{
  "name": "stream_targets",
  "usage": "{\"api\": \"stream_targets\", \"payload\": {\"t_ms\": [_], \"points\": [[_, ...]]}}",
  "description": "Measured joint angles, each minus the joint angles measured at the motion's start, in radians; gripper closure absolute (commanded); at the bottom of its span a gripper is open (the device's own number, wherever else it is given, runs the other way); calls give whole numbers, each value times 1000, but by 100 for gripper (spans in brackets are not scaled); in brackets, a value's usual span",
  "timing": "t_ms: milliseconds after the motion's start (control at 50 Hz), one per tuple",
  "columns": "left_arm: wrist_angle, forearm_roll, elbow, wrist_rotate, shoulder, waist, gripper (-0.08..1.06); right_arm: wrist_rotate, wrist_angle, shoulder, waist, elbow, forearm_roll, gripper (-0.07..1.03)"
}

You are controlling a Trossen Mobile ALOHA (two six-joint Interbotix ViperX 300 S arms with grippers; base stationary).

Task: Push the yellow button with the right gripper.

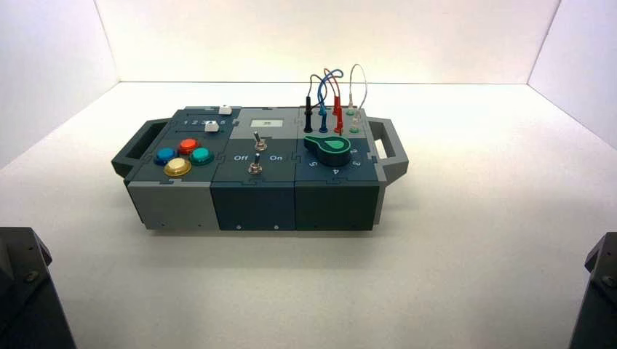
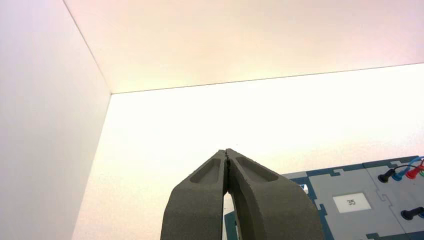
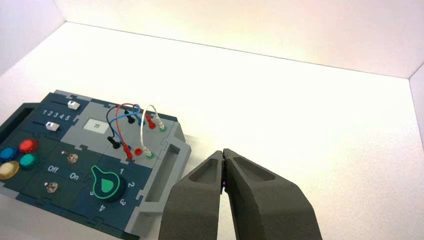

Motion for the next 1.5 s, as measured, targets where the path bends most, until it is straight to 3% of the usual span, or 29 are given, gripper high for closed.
{"api": "stream_targets", "payload": {"t_ms": [180,340,660,800,860,980,1300,1500], "points": [[0,-2,0,0,-3,0,101,0,0,-2,11,0,0,98],[6,0,0,0,-5,0,101,0,0,0,63,0,0,98],[8,0,5,0,-21,0,101,0,46,75,321,-14,5,98],[8,-2,3,-2,-20,0,101,3,63,186,420,-55,63,98],[8,0,3,-2,-18,2,101,5,64,253,466,-89,98,98],[8,-2,3,-2,-23,15,101,5,67,390,529,-163,127,98],[8,-2,3,-2,-21,109,101,5,81,706,689,-371,140,98],[8,-2,5,-2,-21,175,101,0,141,936,758,-548,141,98]]}}
